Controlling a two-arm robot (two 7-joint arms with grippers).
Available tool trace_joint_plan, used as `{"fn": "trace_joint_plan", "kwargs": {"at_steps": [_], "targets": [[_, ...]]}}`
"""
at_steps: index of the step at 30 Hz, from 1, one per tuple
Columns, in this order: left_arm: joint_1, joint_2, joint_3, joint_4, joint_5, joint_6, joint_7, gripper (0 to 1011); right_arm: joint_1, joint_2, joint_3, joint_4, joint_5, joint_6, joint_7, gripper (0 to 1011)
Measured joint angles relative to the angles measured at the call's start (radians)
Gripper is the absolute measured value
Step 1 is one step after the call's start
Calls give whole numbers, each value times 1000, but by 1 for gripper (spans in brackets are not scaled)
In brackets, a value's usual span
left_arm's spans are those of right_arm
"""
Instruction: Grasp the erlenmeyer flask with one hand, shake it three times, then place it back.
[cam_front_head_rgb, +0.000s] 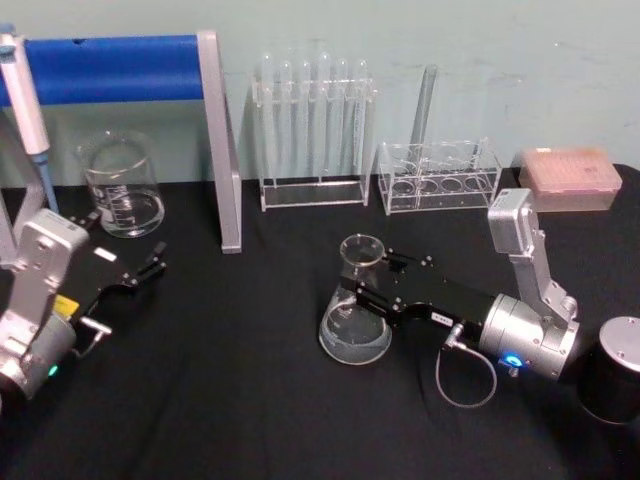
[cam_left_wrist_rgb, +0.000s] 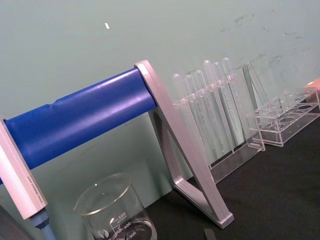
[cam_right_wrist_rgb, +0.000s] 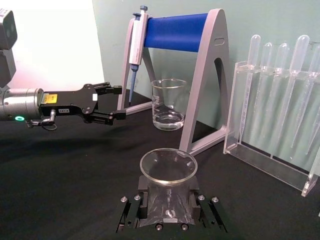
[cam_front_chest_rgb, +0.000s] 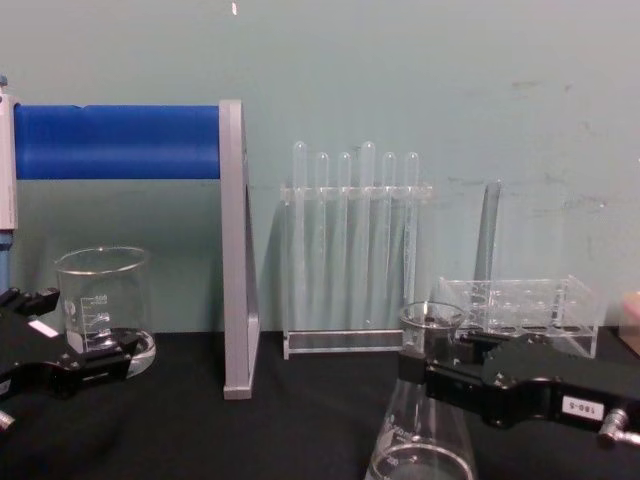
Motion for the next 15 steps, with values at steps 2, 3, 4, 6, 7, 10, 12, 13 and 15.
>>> {"fn": "trace_joint_plan", "kwargs": {"at_steps": [2, 3, 4, 6, 7, 10, 12, 13, 15], "targets": [[0, 0, 0, 0, 0, 0, 0, 1001, 0, 0, 0, 0, 0, 0, 0, 449], [0, 0, 0, 0, 0, 0, 0, 1001, 0, 0, 0, 0, 0, 0, 0, 449], [0, 0, 0, 0, 0, 0, 0, 1001, 0, 0, 0, 0, 0, 0, 0, 449], [0, 0, 0, 0, 0, 0, 0, 1001, 0, 0, 0, 0, 0, 0, 0, 449], [0, 0, 0, 0, 0, 0, 0, 1001, 0, 0, 0, 0, 0, 0, 0, 449], [0, 0, 0, 0, 0, 0, 0, 1001, 0, 0, 0, 0, 0, 0, 0, 449], [0, 0, 0, 0, 0, 0, 0, 1001, 0, 0, 0, 0, 0, 0, 0, 449], [0, 0, 0, 0, 0, 0, 0, 1001, 0, 0, 0, 0, 0, 0, 0, 449], [0, 0, 0, 0, 0, 0, 0, 1001, 0, 0, 0, 0, 0, 0, 0, 449]]}}
